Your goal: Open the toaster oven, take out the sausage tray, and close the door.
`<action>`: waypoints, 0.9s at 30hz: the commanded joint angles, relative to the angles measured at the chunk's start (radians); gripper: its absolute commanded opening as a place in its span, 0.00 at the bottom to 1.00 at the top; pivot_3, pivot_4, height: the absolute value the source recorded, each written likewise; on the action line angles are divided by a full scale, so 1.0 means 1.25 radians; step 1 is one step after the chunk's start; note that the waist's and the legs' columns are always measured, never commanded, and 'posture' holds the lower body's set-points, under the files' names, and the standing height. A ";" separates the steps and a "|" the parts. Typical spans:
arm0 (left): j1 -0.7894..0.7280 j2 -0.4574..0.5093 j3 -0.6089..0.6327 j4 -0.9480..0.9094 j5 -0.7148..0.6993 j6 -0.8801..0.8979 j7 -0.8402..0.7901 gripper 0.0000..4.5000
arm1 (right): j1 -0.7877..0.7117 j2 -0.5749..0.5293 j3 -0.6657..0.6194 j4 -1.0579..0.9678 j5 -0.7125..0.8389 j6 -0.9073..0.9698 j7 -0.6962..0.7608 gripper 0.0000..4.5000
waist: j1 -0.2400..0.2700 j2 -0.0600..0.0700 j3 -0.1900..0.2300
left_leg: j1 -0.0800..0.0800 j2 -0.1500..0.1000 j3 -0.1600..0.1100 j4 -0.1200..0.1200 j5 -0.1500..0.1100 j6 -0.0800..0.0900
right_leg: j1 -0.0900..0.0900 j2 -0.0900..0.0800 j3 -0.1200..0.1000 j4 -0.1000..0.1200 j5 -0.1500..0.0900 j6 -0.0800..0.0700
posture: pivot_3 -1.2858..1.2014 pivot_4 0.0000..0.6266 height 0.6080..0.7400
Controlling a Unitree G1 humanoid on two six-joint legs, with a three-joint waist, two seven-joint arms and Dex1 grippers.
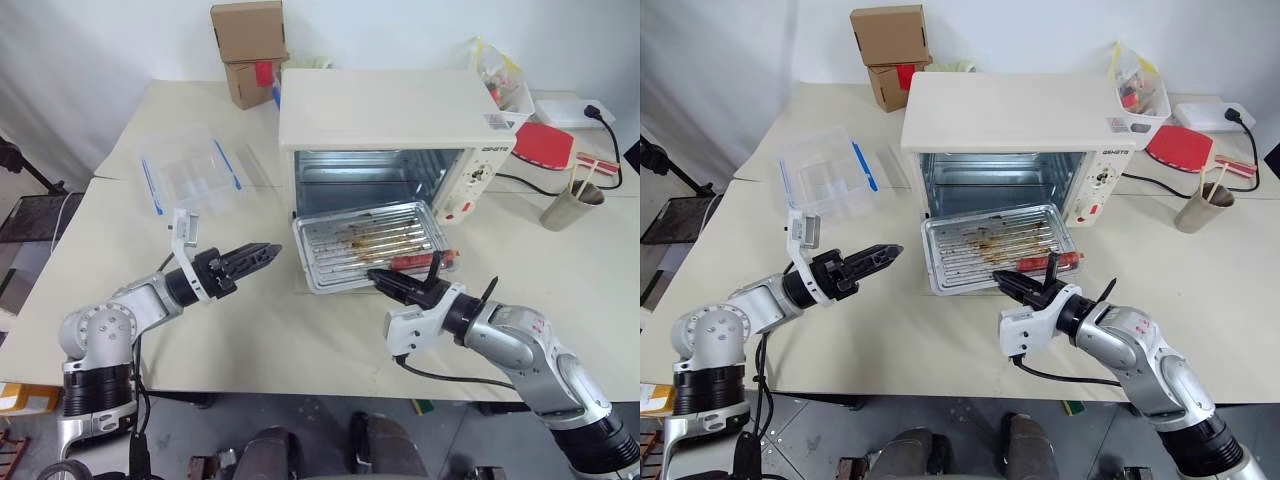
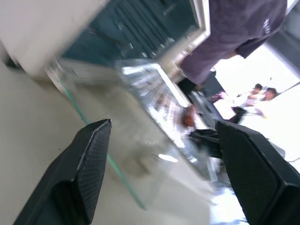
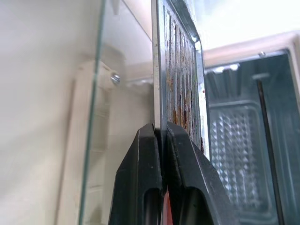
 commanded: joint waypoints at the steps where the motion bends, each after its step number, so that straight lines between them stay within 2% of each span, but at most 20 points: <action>1: -0.024 -0.027 0.030 0.024 -0.102 0.099 0.087 0.83 | -0.007 -0.020 -0.013 -0.047 0.033 -0.036 0.021 0.05 | 0.000 0.000 0.000 | 0.000 0.000 0.000 0.000 0.000 0.000 | 0.000 0.000 0.000 0.000 0.000 0.000 | 0.52 0.24 1.00; 10: -0.045 -0.108 0.056 0.081 -0.281 0.174 0.292 0.83 | -0.061 -0.006 0.022 -0.023 0.051 -0.062 0.060 0.05 | 0.000 0.000 0.000 | 0.001 0.000 0.000 0.000 0.000 0.000 | 0.001 0.000 0.000 0.000 0.000 0.000 | 0.52 0.24 1.00; 11: -0.045 -0.122 0.057 0.087 -0.305 0.164 0.324 0.75 | -0.071 -0.008 0.027 -0.017 0.053 -0.068 0.065 0.04 | 0.000 0.000 0.000 | 0.001 0.000 0.000 0.000 0.000 -0.001 | 0.001 0.000 0.000 0.000 0.000 0.000 | 0.52 0.24 1.00; 13: -0.043 -0.139 0.055 0.094 -0.349 0.147 0.376 0.71 | -0.084 -0.007 0.034 -0.009 0.063 -0.073 0.072 0.04 | 0.000 0.000 0.000 | 0.001 0.000 0.000 0.000 0.000 -0.001 | 0.001 0.000 0.000 0.000 0.000 0.000 | 0.52 0.24 1.00; 19: -0.021 -0.137 0.020 0.089 -0.482 0.100 0.498 0.30 | -0.092 -0.005 0.038 0.007 0.075 -0.076 0.084 0.04 | 0.001 0.000 0.000 | 0.001 -0.001 0.000 0.000 0.000 -0.001 | 0.001 0.000 0.001 0.000 0.000 0.000 | 0.52 0.24 1.00; 24: 0.014 -0.129 -0.027 0.095 -0.626 0.018 0.640 0.01 | -0.091 0.005 0.033 0.010 0.086 -0.068 0.077 0.04 | 0.001 0.000 0.000 | 0.002 0.000 0.000 0.000 0.000 -0.001 | 0.001 0.000 0.001 0.000 0.000 0.000 | 0.52 0.24 1.00; 27: 0.030 -0.123 -0.056 0.100 -0.686 -0.011 0.697 0.01 | -0.089 0.010 0.026 0.009 0.123 -0.048 0.092 0.04 | 0.002 0.000 0.000 | 0.002 0.000 0.000 0.000 0.000 -0.001 | 0.002 0.000 0.001 0.000 0.000 0.000 | 0.52 0.24 1.00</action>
